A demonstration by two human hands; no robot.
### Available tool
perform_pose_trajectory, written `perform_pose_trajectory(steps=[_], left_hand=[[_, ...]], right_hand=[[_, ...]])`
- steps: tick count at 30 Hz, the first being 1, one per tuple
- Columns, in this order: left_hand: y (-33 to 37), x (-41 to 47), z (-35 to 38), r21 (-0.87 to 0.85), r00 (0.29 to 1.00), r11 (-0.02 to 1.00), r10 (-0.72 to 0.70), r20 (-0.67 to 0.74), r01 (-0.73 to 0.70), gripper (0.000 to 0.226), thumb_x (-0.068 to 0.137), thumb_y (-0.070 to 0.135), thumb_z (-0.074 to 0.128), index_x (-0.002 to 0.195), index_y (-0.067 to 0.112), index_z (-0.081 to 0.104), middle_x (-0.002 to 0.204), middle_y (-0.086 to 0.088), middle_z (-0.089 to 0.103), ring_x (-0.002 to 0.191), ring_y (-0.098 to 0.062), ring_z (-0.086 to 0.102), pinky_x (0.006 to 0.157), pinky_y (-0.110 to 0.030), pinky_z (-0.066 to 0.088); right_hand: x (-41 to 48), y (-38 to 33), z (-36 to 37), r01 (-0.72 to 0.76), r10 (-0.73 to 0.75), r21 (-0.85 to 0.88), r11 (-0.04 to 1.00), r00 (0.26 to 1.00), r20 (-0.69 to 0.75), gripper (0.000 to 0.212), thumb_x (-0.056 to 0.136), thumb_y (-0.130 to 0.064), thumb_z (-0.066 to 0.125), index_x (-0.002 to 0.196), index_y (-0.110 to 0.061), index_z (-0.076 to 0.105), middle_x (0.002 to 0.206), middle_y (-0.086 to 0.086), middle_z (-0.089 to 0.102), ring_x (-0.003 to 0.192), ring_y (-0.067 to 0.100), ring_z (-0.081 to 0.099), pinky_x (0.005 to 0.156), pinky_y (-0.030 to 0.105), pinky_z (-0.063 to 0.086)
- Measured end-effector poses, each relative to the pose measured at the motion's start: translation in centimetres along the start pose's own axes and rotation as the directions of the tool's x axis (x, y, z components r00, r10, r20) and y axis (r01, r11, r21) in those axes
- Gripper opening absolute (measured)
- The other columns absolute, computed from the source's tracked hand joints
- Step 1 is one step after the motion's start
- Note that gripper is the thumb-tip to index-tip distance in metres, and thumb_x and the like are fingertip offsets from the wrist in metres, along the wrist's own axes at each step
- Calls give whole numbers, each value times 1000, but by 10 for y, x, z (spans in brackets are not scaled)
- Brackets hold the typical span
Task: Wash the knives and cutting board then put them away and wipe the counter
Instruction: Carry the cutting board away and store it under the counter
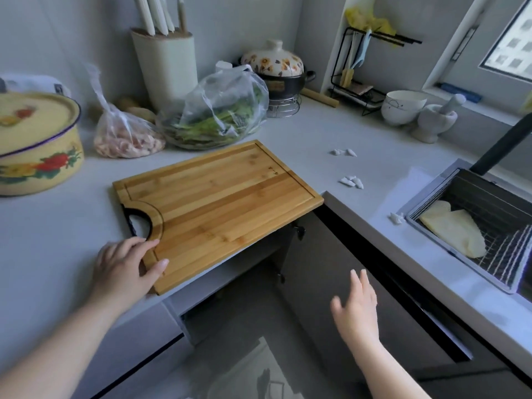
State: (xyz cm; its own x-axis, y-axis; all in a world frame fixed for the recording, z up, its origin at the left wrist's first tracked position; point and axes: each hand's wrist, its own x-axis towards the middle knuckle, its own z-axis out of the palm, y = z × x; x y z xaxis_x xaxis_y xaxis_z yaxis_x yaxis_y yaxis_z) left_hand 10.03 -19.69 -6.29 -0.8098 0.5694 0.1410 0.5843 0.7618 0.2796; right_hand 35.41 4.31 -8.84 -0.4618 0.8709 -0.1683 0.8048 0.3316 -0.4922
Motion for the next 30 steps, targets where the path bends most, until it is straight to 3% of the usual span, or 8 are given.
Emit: perform_pose_trajectory(steps=[4, 6, 8, 11, 15, 20, 24, 30], left_hand=[[-28, 36, -17, -42, 995, 994, 100, 17, -99, 50, 76, 45, 48, 87, 3, 73, 91, -17, 69, 86, -41, 62, 83, -51, 43], [-34, 59, -28, -140, 999, 989, 51, -5, -51, 28, 86, 23, 59, 102, 3, 68, 111, -17, 63, 103, -38, 55, 91, -43, 39], [-40, 85, -31, -197, 999, 980, 17, 47, -8, 33, 89, 19, 57, 120, 7, 58, 131, -10, 51, 120, -29, 45, 99, -36, 33], [-40, 122, -27, -172, 983, 984, -8, 181, 40, 50, 91, 30, 52, 137, 15, 39, 150, -2, 26, 135, -24, 30, 107, -34, 27], [-33, 172, -12, -74, 957, 996, -34, 288, 58, 65, 91, 45, 46, 145, 18, 22, 155, -3, 14, 141, -23, 17, 113, -37, 19], [-23, 203, -2, -28, 930, 997, -61, 361, 76, 71, 88, 52, 47, 144, 18, 22, 150, -7, 27, 137, -28, 25, 110, -40, 21], [-18, 206, -13, 13, 917, 997, -80, 390, 81, 77, 80, 55, 58, 140, 18, 26, 144, -6, 38, 131, -27, 36, 104, -36, 27], [-10, 164, -16, 37, 895, 987, -157, 418, 156, 80, 80, 61, 53, 141, 18, 23, 144, -5, 38, 131, -26, 37, 103, -35, 27]], right_hand=[[3, -73, 21, -255, 198, 509, 822, 966, 165, 66, 93, -25, 50, 148, -15, 14, 155, 3, 18, 142, 20, 21, 115, 36, 24], [7, -110, 32, -376, 254, 645, 665, 926, 278, 68, 93, -33, 50, 148, -17, 13, 154, 2, 22, 139, 23, 28, 112, 38, 27], [13, -141, 42, -444, 277, 728, 523, 896, 347, 73, 91, -38, 52, 148, -15, 12, 153, 6, 25, 136, 26, 32, 112, 41, 29], [23, -168, 56, -490, 271, 785, 378, 870, 413, 76, 89, -40, 54, 148, -12, 14, 149, 8, 31, 132, 28, 38, 109, 44, 35], [24, -180, 73, -524, 249, 780, 343, 851, 462, 52, 91, -39, 51, 132, -10, 41, 125, 7, 54, 113, 25, 54, 100, 46, 44], [28, -179, 70, -504, 271, 775, 380, 862, 428, 39, 92, -32, 50, 124, -11, 45, 109, 3, 56, 107, 25, 55, 96, 42, 47], [23, -178, 72, -449, 300, 870, 205, 874, 382, 28, 92, -21, 53, 119, -13, 52, 105, 4, 60, 105, 26, 56, 95, 43, 45], [8, -157, 56, -372, 340, 928, 20, 875, 344, 13, 91, -13, 52, 103, -11, 58, 95, 12, 65, 84, 28, 61, 68, 39, 50]])
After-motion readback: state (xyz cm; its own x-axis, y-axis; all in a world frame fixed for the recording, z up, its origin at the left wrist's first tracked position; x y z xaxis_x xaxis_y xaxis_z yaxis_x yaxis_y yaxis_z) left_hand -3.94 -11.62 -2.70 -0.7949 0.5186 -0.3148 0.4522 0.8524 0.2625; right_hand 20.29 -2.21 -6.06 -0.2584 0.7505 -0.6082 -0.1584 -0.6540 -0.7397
